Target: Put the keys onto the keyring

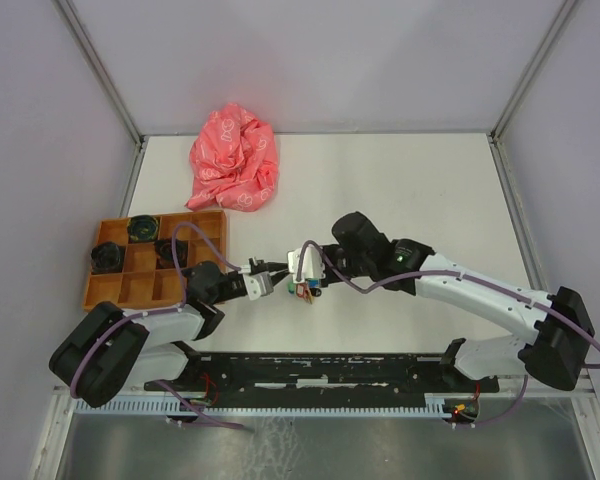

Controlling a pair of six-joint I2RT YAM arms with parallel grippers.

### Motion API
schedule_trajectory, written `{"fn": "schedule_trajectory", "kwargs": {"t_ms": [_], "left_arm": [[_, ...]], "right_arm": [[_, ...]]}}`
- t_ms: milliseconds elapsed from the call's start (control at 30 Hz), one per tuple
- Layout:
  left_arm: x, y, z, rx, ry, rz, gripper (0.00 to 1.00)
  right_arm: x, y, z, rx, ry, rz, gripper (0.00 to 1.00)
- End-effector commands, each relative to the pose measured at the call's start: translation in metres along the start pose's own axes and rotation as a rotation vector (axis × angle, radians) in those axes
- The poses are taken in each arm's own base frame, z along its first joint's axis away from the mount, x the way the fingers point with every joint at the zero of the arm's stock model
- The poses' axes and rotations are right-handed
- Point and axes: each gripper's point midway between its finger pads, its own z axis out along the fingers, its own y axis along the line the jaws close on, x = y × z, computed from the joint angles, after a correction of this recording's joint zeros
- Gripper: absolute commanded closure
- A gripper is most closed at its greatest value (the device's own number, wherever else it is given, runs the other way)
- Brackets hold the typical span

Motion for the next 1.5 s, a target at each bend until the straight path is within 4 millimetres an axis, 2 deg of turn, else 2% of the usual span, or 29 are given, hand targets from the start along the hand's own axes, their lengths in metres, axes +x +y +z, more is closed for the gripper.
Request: {"fn": "schedule_trajectory", "kwargs": {"t_ms": [0, 500, 1200, 1467], "left_arm": [[-0.029, 0.010, 0.003, -0.015, -0.104, 0.130, 0.97], [-0.030, 0.006, 0.005, 0.007, -0.114, 0.107, 0.97], [-0.025, 0.006, 0.007, 0.016, -0.095, 0.093, 0.97], [-0.026, 0.006, 0.007, 0.018, -0.098, 0.093, 0.97]], "right_arm": [[-0.011, -0.010, 0.007, 0.041, -0.048, -0.070, 0.99], [-0.013, -0.007, 0.012, 0.049, -0.075, -0.100, 0.99], [-0.022, -0.003, 0.005, 0.034, -0.118, -0.097, 0.99], [-0.020, -0.003, 0.005, 0.037, -0.108, -0.096, 0.99]]}}
